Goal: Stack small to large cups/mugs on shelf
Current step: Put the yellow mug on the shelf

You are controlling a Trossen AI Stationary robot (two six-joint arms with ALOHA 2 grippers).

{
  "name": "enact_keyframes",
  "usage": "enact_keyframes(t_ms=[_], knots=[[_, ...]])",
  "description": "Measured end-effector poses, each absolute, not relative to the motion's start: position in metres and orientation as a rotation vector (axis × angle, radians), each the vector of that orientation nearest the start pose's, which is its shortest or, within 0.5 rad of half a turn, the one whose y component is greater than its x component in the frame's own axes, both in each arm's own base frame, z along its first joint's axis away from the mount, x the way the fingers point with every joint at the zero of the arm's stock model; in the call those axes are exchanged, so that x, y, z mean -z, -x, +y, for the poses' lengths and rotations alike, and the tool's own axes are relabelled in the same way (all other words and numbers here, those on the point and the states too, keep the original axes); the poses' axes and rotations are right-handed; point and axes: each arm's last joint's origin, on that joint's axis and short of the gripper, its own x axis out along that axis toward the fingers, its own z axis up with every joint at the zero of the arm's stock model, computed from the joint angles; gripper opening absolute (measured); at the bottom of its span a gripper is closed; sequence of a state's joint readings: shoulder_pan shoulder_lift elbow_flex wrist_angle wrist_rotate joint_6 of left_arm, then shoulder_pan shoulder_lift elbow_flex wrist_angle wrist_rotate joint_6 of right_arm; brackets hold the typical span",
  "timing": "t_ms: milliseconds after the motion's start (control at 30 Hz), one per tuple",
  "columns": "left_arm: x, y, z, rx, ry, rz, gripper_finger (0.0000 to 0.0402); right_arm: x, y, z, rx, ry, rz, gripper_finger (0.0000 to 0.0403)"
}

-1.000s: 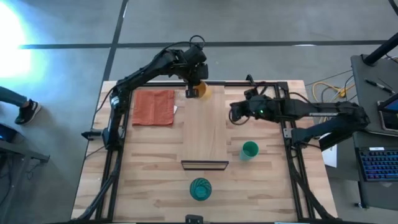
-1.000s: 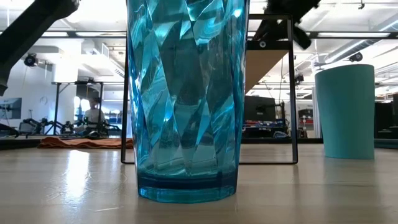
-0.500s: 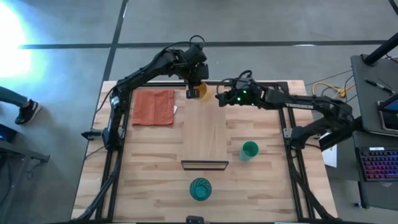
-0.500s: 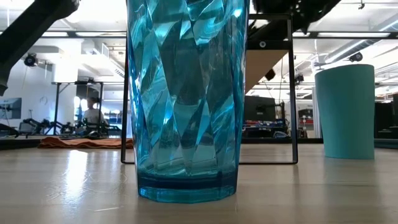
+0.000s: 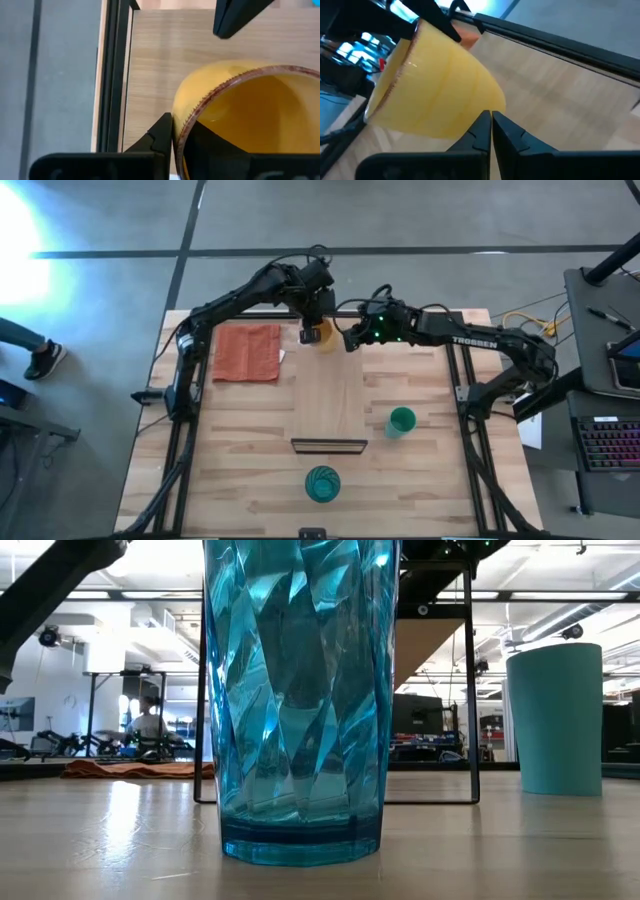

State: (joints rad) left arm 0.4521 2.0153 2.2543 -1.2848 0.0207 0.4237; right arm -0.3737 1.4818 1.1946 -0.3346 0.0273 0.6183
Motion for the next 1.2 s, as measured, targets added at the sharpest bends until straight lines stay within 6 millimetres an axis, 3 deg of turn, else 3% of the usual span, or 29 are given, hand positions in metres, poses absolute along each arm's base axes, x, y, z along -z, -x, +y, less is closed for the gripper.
enact_keyframes(t_ms=[467,933,1200], knots=[[-0.373,-0.372,0.180,-0.181,-0.149,1.023,0.0027,-0.285,-0.297,-0.117,0.597,-0.710,0.600,0.0013],[-0.382,-0.373,0.181,-0.199,-0.171,0.974,0.0029,-0.284,-0.297,-0.118,0.593,-0.687,0.600,0.0092],[-0.381,-0.369,0.182,-0.265,-0.197,1.032,0.0087,-0.285,-0.295,-0.123,0.605,-0.682,0.597,0.0120]])
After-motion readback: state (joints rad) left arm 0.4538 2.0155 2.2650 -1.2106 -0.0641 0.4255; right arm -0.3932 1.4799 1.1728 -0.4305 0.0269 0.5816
